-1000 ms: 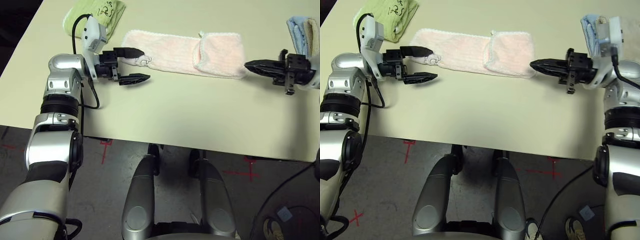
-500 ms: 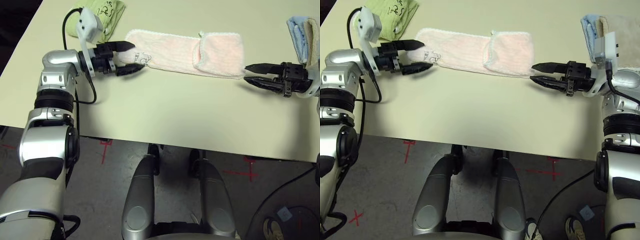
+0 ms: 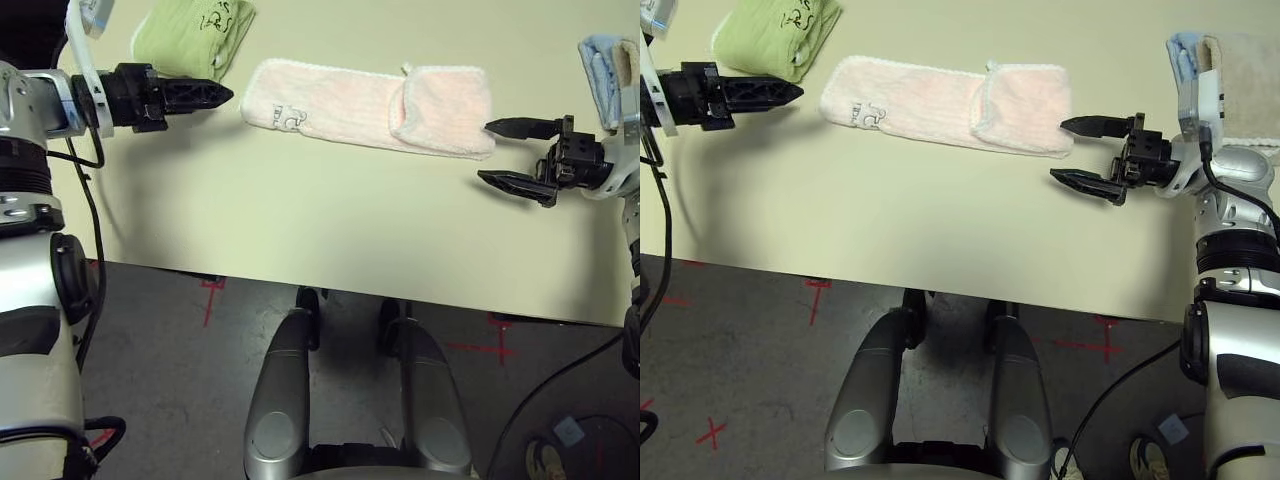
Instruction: Fold the towel and set it aside.
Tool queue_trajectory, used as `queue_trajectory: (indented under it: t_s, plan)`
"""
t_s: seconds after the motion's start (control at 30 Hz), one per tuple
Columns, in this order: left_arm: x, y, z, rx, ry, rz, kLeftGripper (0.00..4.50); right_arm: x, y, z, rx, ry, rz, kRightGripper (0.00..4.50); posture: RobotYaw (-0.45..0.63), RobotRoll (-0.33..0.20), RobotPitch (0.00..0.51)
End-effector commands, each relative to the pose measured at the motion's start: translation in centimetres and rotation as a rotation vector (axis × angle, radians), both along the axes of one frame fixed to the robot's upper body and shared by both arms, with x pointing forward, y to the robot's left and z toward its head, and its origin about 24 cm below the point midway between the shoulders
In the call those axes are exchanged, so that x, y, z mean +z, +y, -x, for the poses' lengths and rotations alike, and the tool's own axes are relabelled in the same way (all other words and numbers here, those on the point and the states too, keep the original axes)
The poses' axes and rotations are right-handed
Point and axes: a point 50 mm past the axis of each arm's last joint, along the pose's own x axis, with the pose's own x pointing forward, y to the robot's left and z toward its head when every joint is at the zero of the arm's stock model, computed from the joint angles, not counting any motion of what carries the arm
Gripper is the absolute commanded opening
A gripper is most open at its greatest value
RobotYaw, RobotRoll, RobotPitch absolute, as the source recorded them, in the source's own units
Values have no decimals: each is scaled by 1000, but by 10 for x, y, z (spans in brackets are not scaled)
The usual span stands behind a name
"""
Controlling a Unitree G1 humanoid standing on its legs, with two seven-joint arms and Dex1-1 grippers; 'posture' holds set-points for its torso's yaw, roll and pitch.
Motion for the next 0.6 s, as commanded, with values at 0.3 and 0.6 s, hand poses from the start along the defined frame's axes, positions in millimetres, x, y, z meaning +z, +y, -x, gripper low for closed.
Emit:
queue_trajectory:
  t_s: [0.3, 0.6]
  plan:
    - [-28, -23, -23, 78, 131, 138, 4500, 4, -3, -2, -26, 4, 11, 4468, 95, 0, 450]
    - [-34, -39, -31, 76, 151, 179, 4500, 6, -1, -2, -21, -6, 15, 4468, 88, 0, 445]
